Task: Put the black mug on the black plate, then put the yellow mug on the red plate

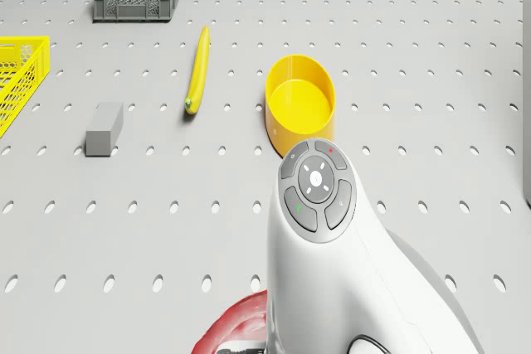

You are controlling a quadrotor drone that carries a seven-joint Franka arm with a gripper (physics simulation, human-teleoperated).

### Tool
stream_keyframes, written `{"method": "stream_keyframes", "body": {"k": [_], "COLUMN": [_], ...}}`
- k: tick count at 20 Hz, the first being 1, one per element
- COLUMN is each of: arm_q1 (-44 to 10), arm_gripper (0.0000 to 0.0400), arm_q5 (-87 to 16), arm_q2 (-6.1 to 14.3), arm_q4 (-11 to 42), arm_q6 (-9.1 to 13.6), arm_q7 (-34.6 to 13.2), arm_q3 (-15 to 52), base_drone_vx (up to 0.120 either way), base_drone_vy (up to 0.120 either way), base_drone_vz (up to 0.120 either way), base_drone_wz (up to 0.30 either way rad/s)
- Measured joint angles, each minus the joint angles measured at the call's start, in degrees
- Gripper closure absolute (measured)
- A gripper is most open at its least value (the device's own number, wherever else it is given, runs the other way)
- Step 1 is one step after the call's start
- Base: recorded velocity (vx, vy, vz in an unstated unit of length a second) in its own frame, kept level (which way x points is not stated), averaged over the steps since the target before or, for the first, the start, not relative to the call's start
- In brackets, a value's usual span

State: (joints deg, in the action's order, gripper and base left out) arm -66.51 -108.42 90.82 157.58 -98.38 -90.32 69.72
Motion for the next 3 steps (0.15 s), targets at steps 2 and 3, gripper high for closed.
{"method": "stream_keyframes", "body": {"k": [2, 3], "arm_q1": [0.25, 0.31], "arm_gripper": [0.0017, 0.0014], "arm_q5": [0.68, 0.86], "arm_q2": [-0.04, -0.06], "arm_q4": [0.29, 0.36], "arm_q6": [0.41, 0.52], "arm_q7": [0.07, 0.08], "arm_q3": [0.78, 0.99], "base_drone_vx": [0.0, 0.0], "base_drone_vy": [0.0, 0.0], "base_drone_vz": [0.0, 0.0], "base_drone_wz": [0.0, 0.0]}}
